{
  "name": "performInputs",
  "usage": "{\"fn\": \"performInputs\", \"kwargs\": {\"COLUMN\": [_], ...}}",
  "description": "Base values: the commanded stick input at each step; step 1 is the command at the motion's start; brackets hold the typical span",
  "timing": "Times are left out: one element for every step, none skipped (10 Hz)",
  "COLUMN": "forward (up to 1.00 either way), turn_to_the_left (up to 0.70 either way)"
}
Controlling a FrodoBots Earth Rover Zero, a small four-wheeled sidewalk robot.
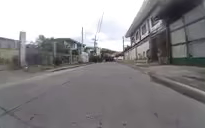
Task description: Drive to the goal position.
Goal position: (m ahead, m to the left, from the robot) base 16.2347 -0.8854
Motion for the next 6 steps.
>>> {"fn": "performInputs", "kwargs": {"forward": [0.63, 0.63, 0.63, 0.63, 0.63, 0.63], "turn_to_the_left": [0.0, 0.0, 0.0, 0.0, 0.0, 0.0]}}
